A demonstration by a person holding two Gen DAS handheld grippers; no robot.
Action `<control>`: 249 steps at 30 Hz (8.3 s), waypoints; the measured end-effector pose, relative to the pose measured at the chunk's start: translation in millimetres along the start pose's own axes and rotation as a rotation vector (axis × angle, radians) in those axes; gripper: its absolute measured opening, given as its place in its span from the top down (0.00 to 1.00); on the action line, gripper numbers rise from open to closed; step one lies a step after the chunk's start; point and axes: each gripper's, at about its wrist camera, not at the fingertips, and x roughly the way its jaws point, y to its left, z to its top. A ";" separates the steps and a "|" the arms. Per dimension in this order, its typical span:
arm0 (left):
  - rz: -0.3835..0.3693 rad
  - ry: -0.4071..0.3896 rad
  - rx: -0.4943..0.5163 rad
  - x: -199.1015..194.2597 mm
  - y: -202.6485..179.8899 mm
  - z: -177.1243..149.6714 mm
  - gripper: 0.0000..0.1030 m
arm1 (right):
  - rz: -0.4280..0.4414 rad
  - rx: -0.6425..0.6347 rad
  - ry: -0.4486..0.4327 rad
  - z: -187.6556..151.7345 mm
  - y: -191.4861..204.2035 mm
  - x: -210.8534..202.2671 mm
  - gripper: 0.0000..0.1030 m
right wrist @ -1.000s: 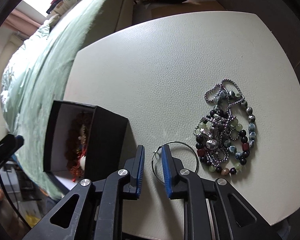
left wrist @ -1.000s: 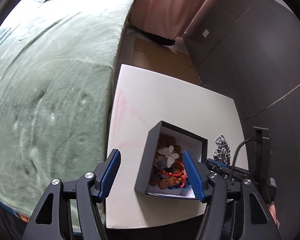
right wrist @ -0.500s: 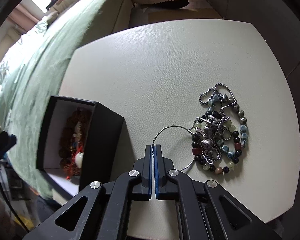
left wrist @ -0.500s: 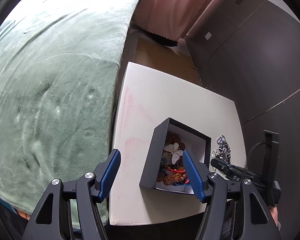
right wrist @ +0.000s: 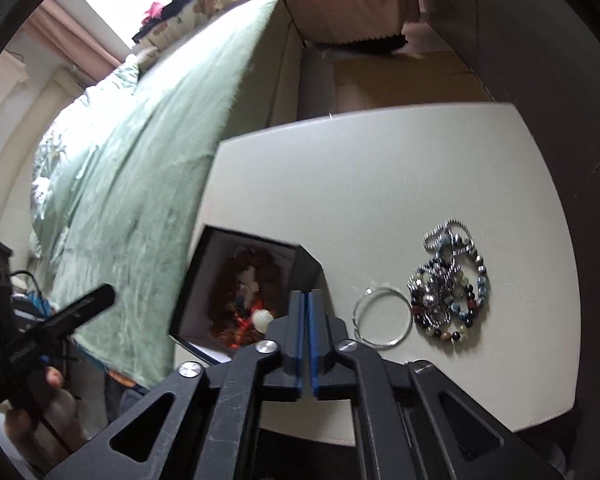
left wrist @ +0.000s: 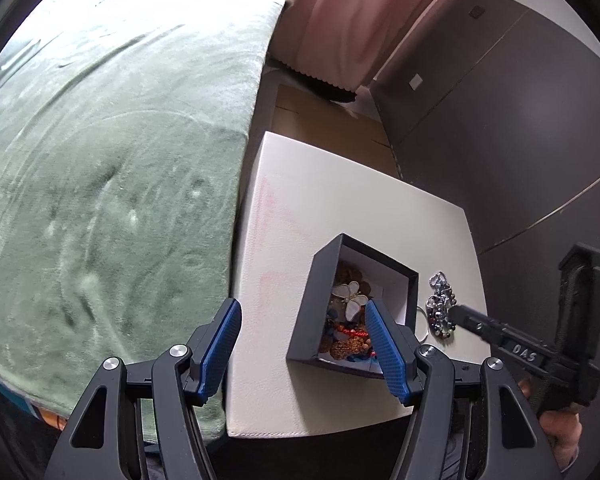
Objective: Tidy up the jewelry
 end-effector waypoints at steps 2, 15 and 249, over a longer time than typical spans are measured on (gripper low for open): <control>0.002 -0.001 -0.011 -0.7 6.5 0.2 0.37 | -0.011 0.017 0.020 -5.1 -7.8 11.1 0.59; 0.003 0.014 -0.057 7.8 30.4 -1.3 0.37 | -0.079 -0.007 0.114 -15.1 -20.3 65.8 0.77; -0.020 0.011 0.058 7.9 -25.2 17.0 0.42 | 0.177 0.028 -0.122 9.5 19.8 -19.4 0.59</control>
